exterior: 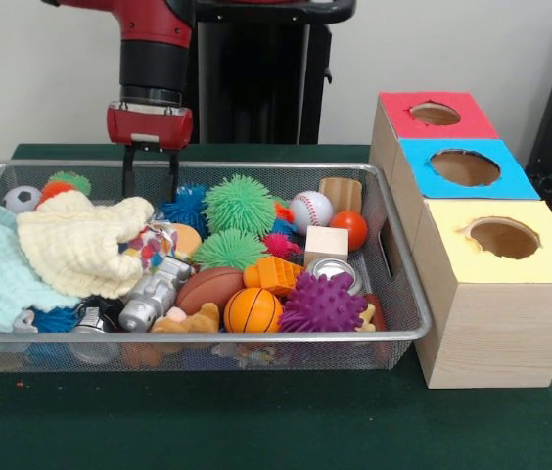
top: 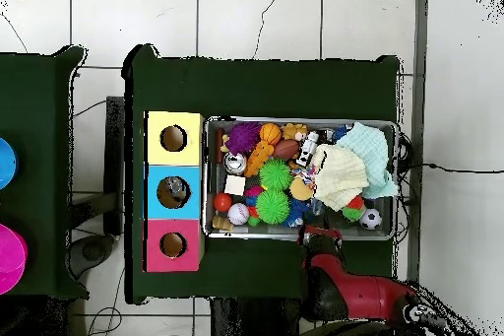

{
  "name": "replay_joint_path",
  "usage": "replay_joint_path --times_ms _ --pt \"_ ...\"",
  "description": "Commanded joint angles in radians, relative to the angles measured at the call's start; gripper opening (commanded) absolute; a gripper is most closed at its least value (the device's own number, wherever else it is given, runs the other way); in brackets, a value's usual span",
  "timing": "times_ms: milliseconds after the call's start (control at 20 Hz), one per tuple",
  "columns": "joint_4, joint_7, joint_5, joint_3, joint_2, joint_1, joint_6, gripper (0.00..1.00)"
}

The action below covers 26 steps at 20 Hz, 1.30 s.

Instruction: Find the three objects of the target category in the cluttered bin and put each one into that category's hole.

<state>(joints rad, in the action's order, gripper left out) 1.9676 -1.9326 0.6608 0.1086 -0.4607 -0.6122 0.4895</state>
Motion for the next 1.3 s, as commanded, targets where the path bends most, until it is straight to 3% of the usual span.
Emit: replay_joint_path --times_ms 50,200,550,1300 --pt "-0.124 -0.101 -0.046 -0.009 0.036 -0.006 0.012 1.0" --pt "-0.129 -0.102 -0.051 -0.004 0.057 -0.001 0.032 1.0" --pt "-0.19 -0.126 0.005 -0.094 0.157 -0.044 0.068 1.0" --pt "-0.203 -0.132 0.105 -0.161 0.133 -0.082 0.117 1.0"
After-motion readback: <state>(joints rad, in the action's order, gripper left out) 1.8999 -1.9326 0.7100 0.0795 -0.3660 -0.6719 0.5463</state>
